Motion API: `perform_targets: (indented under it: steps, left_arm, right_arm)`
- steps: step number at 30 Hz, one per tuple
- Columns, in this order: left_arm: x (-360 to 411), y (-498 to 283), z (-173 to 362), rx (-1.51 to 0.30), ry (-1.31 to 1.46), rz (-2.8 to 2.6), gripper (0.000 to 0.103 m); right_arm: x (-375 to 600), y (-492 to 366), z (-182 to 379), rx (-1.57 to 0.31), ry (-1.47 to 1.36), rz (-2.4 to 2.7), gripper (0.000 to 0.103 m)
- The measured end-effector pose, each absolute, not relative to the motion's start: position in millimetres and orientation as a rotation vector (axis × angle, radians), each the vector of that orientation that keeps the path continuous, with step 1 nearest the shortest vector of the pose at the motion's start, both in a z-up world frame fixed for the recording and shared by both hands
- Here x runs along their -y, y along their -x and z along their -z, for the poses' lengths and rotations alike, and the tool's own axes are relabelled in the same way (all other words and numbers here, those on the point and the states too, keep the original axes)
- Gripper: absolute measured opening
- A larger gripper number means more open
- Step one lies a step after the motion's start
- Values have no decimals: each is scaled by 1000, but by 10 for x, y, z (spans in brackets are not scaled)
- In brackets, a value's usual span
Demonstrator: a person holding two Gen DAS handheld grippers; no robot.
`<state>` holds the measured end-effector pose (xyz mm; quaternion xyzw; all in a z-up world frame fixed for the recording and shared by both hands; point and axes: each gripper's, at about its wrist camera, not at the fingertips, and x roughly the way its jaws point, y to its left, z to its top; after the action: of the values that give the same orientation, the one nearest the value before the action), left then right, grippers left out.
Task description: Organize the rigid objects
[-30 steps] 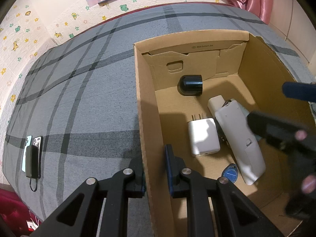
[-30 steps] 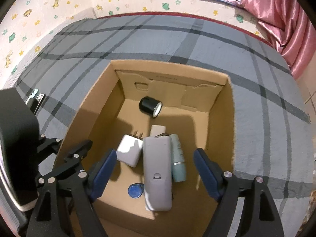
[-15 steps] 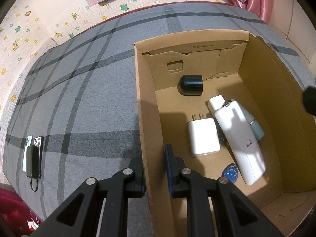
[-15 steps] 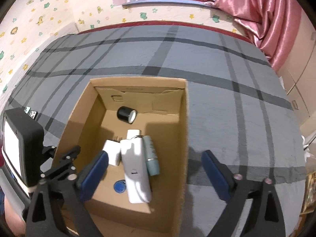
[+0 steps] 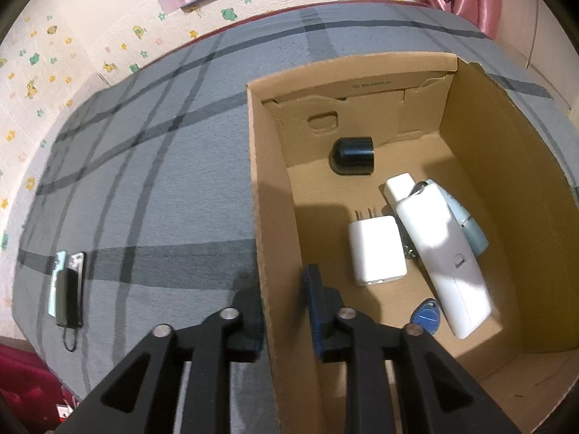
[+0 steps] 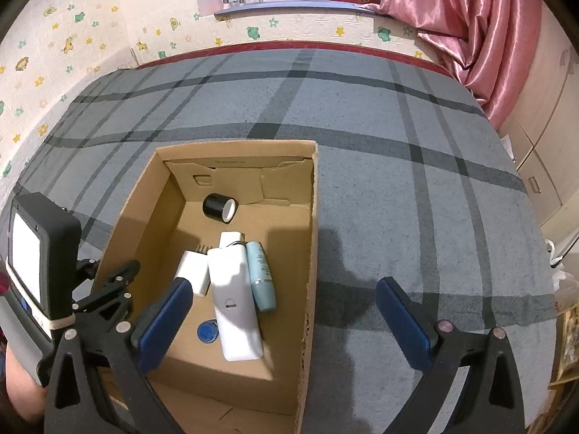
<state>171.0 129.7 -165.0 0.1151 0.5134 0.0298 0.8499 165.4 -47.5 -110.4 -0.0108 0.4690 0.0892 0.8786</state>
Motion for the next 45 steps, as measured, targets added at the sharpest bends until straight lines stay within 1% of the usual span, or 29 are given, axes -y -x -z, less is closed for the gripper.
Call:
perform_targets:
  steps: [1,2,3,6,8,16,31,36,45]
  left_arm:
    - [-1296,-1708,1631,-1079,-236,-59,61]
    - [-1292,-1701,1608,-1074,-230,-53,80]
    - [-1285,-1691,1581,-1065,-229,-53,85]
    - [-1247,-1671,1504,-1048,-246,-66,91]
    - [-1233,-1664,1463,-1046,-240,-69,103]
    - [-1164,-1438,1170,-1009,-187,-69,103]
    - [-854,-700,442,-888,-164,-37,103]
    - [-745,-438,313,-873,-162,-19,103]
    - [-598,-57,219,-851,-144,14,103]
  right_arm:
    - [479,-1650,1101,-975,21,-186,103]
    - [485,-1639,1097,-969,25,-180,103]
    - [489,-1632,1096,-966,26,-178,103]
    - [517,-1603,1083,-960,22,-172,103]
    - [553,-1586,1066,-956,18,-169,103]
    - [631,-1442,967,-935,7,-177,103]
    - [822,-781,420,-828,8,-177,103]
    - [944,-554,270,-806,-5,-168,103]
    - [1071,-192,192,-802,3,-160,103]
